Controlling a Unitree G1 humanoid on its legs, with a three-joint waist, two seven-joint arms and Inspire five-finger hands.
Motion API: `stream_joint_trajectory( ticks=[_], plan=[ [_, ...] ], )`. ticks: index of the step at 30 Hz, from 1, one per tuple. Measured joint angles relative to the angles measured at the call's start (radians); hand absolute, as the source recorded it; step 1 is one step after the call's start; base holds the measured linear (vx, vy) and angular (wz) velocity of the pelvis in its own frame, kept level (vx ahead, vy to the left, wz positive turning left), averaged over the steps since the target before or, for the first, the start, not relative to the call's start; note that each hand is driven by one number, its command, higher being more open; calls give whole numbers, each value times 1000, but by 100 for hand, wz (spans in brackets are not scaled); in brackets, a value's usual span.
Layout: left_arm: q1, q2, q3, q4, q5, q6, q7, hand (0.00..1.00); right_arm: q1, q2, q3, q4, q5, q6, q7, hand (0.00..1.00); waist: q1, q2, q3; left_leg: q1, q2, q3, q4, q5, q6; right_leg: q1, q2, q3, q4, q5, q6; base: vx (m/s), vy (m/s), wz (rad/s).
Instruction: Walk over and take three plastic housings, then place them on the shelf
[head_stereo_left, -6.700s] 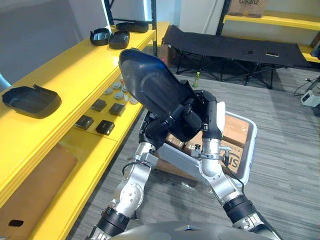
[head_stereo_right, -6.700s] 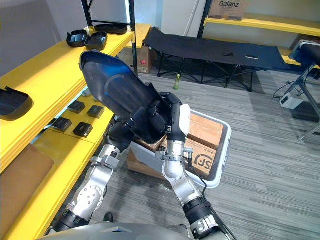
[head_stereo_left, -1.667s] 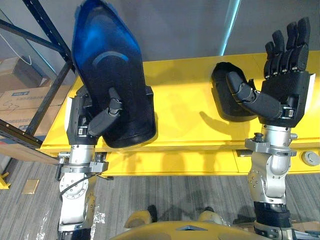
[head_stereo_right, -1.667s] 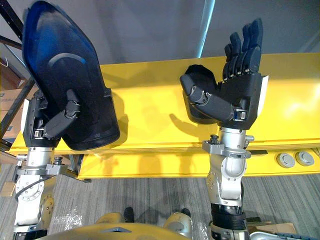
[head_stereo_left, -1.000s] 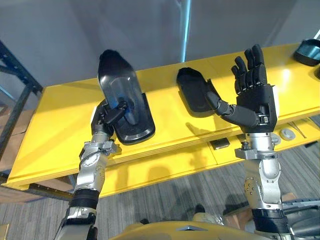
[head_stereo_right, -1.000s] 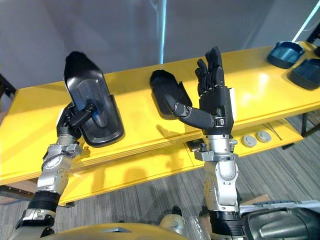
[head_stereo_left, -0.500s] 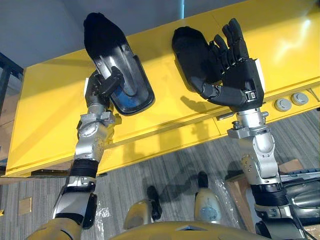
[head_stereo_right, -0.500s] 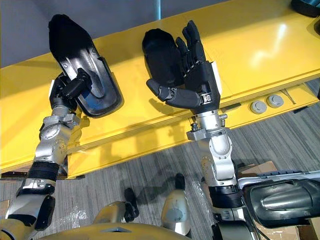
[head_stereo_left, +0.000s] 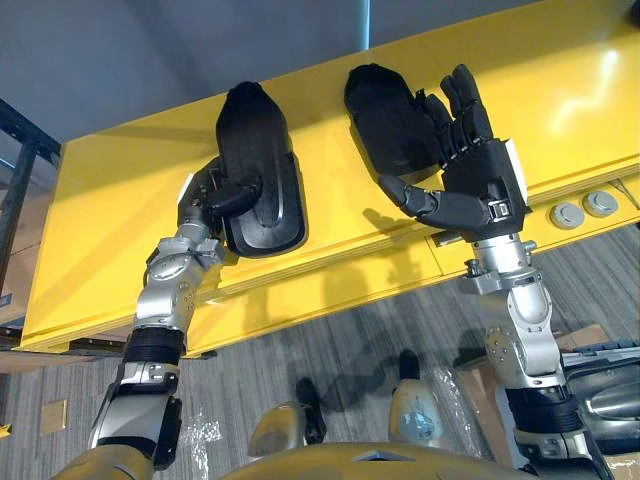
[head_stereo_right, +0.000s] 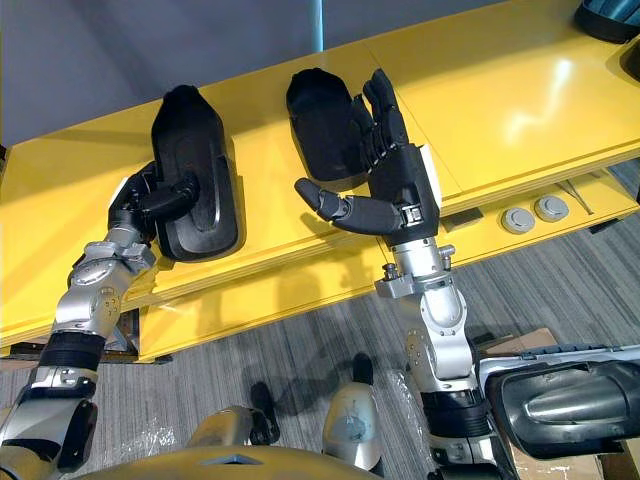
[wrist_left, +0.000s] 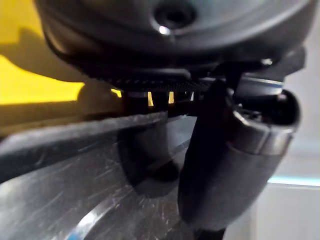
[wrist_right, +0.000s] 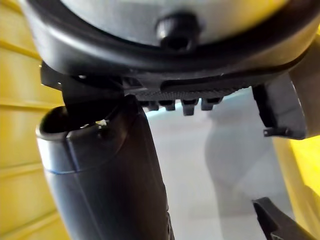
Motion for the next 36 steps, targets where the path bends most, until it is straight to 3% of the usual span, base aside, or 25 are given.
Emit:
stream_joint_trajectory(
  ticks=[5,10,18,22,28,31,36],
  plan=[
    [19,5,0,-1,0,16,-17,100,9,9,1,-1,0,-2,0,100,-2,9,-11,22,-2,-5,-24,3,0,41,0,-20,-42,8,9,18,3,8],
    [37,4,0,1,0,23,24,100,12,38,2,-1,-2,-3,-10,100,4,11,-22,55,-1,-12,-47,9,-3,82,5,-34,-74,16,10,39,-4,3],
    [55,-55,7,13,-23,5,217,100,34,92,11,0,-6,-31,-54,100,4,-25,-74,88,-1,-12,-81,14,-8,118,13,-43,-109,23,11,15,1,1],
    [55,-99,24,11,-71,-24,262,100,34,100,28,11,-17,-40,-62,100,5,-43,-95,91,-1,-12,-82,14,-9,130,16,-46,-128,32,8,0,0,0],
    [55,-117,28,-48,-52,-34,332,100,33,118,41,27,-19,-58,-120,100,7,-49,-115,105,-1,-13,-82,14,-9,152,17,-51,-142,39,7,0,0,0],
    [55,-117,49,-130,-26,-79,370,100,31,118,42,50,-18,-63,-132,100,7,-52,-118,105,-1,-13,-78,14,-10,154,17,-52,-142,40,5,-21,-1,0],
    [24,-117,98,-302,4,-225,427,100,31,124,44,66,-29,-73,-163,100,14,-51,-145,105,0,-16,-77,13,-11,159,17,-57,-143,40,5,0,0,0]
  ],
)
